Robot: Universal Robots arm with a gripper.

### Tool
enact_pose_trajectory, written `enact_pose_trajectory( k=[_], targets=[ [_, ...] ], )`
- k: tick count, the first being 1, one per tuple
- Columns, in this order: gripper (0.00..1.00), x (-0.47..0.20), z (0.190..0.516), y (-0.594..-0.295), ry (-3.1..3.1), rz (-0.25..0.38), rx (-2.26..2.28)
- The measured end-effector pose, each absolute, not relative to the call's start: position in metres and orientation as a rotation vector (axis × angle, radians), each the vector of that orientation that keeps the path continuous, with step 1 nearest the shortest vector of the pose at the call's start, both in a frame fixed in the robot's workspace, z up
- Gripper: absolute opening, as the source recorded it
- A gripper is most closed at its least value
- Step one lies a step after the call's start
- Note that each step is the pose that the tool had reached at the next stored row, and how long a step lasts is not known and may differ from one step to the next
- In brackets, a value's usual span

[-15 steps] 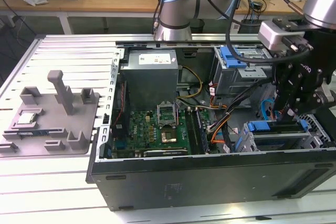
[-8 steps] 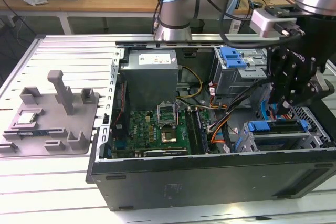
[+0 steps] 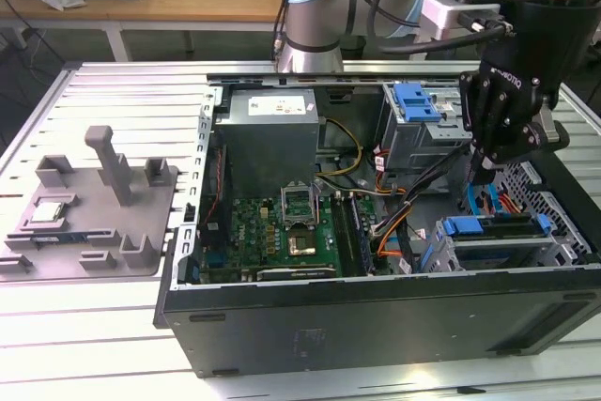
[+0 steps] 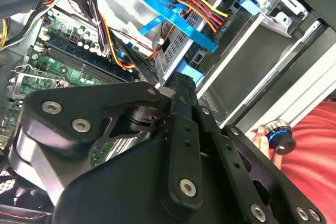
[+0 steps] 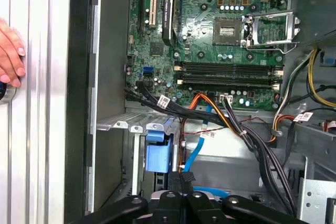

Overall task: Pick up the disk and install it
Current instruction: 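Insert the second disk wire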

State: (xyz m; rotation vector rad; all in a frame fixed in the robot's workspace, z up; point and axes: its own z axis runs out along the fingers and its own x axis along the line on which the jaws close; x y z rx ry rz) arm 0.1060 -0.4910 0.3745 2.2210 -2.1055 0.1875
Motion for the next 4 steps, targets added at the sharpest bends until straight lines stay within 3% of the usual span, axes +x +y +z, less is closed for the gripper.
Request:
enact_pose_trajectory(
  k=[4],
  targets=[
    [0.11, 0.1059, 0.3745, -0.4910, -2.105, 0.187, 2.221]
  ],
)
